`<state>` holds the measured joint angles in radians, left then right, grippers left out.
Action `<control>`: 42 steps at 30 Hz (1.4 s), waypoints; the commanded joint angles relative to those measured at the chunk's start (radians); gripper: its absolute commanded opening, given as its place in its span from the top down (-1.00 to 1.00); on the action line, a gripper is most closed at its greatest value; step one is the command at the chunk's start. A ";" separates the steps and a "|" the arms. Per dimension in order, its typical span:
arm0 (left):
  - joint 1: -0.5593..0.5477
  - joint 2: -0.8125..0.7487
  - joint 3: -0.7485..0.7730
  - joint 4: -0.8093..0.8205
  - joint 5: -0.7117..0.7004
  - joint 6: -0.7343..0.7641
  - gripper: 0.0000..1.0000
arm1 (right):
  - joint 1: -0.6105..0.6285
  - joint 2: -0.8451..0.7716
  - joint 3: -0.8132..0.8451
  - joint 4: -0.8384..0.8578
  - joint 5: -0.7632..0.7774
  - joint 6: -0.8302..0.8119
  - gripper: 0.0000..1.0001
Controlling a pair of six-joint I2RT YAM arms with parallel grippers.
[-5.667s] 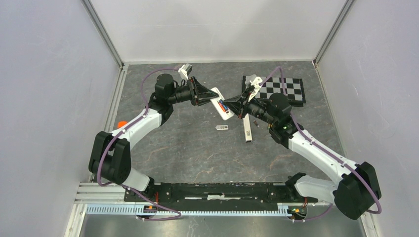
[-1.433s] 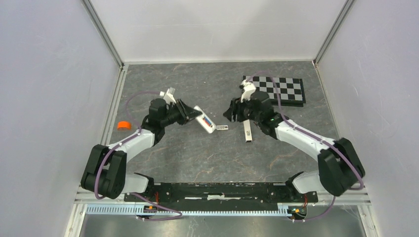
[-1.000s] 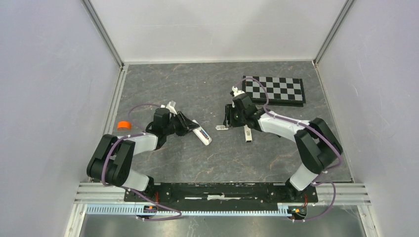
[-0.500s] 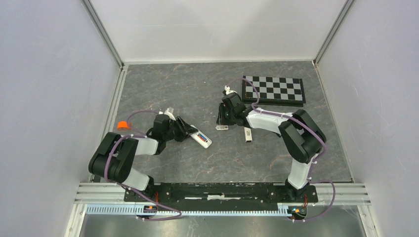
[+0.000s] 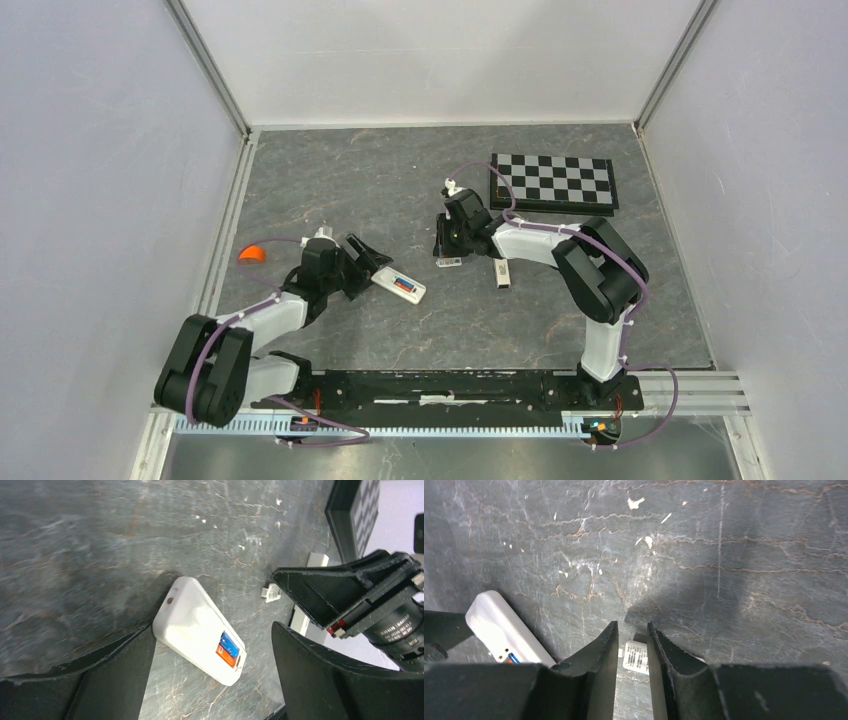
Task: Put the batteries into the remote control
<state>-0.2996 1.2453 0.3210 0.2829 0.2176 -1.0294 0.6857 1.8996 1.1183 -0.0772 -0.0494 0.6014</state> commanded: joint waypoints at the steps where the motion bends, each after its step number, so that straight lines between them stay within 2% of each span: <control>1: 0.002 -0.087 0.013 -0.274 -0.133 -0.029 -0.90 | 0.005 0.001 0.026 -0.008 -0.083 -0.118 0.37; 7: 0.002 -0.191 0.072 -0.494 -0.205 0.000 -0.95 | 0.005 -0.005 0.022 -0.086 -0.174 -0.215 0.39; 10: 0.003 -0.205 0.114 -0.542 -0.213 0.028 -0.95 | 0.005 -0.007 0.023 -0.140 -0.214 -0.268 0.39; 14: 0.008 -0.198 0.156 -0.551 -0.213 0.066 -0.95 | 0.004 0.005 0.050 -0.293 -0.229 -0.382 0.39; 19: 0.021 -0.163 0.199 -0.551 -0.202 0.120 -0.95 | 0.002 -0.033 0.047 -0.436 -0.104 -0.434 0.39; 24: 0.035 -0.134 0.222 -0.536 -0.182 0.155 -0.96 | 0.003 -0.105 0.017 -0.456 -0.039 -0.369 0.38; 26: 0.041 -0.125 0.231 -0.530 -0.173 0.167 -0.96 | 0.006 -0.149 -0.013 -0.405 -0.066 -0.357 0.36; 29: 0.050 -0.113 0.243 -0.521 -0.162 0.186 -0.96 | 0.008 -0.218 -0.064 -0.304 -0.143 -0.341 0.27; 32: 0.059 -0.099 0.261 -0.521 -0.151 0.205 -0.96 | 0.008 -0.253 -0.060 -0.306 -0.115 -0.334 0.14; 38: 0.074 -0.080 0.274 -0.498 -0.132 0.223 -0.96 | 0.008 -0.264 -0.034 -0.405 0.020 -0.367 -0.29; 42: 0.085 -0.072 0.273 -0.474 -0.114 0.229 -0.97 | 0.007 -0.208 0.020 -0.519 0.100 -0.414 -0.31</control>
<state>-0.2279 1.1645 0.5636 -0.2401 0.0803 -0.8509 0.6903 1.6535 1.0760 -0.4831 -0.0589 0.2382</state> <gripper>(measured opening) 0.980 0.651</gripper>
